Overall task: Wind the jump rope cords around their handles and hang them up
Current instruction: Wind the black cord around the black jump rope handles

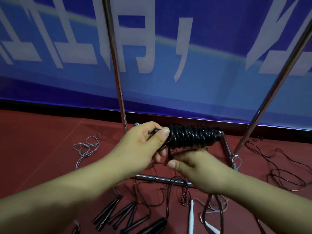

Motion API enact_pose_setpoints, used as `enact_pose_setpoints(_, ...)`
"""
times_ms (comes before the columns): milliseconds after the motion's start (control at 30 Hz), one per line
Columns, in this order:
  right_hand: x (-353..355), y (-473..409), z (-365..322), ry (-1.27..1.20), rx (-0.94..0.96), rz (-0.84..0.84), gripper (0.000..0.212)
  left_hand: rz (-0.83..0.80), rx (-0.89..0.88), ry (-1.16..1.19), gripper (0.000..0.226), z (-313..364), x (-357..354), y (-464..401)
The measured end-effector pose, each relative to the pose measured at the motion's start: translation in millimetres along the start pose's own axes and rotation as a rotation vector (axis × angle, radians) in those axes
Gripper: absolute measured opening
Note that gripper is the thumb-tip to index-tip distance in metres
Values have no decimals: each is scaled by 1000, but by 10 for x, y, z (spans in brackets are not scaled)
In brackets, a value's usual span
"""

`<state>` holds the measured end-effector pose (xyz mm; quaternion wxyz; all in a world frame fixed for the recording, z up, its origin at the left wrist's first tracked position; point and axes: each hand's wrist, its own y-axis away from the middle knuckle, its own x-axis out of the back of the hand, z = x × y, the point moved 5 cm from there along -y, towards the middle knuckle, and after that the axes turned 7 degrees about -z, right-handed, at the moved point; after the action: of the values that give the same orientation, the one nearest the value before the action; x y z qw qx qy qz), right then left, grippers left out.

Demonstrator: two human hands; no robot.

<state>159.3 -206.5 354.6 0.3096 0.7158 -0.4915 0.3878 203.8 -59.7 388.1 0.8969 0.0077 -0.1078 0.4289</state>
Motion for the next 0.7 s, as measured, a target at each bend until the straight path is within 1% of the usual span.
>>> enact_pose_setpoints(33, -26, 1, -58, -21, 32, -12, 36, 27, 4, -20, 31, -30, 25, -11)
enact_pose_setpoints(67, -27, 13, -121, -56, 56, -19, 40, 52, 10, -47, 28, -54, 52, -22)
enact_pose_setpoints(167, -30, 30, -206, -88, 58, -54, 41, 121, 33, -152, 23, -122, 146, -62)
enact_pose_setpoints(267, 3, 71, -315, -127, 88, -61, 40, 159, 38, -302, 26, -192, 235, -100)
enact_pose_setpoints(400, 59, 98, -311, -116, 56, -56, 39, 187, 44, -444, 35, -274, 317, -143)
enact_pose_setpoints(467, 77, 108, -301, -97, 34, -60, 38, 198, 52, -557, 34, -286, 350, -165)
enact_pose_setpoints(567, 68, 129, -285, -77, -28, -103, 32, 207, 108, -712, 33, -308, 421, -191)
enact_pose_setpoints(700, 111, 146, -235, -57, -110, -167, 35, 152, 183, -855, 32, -360, 438, -219)
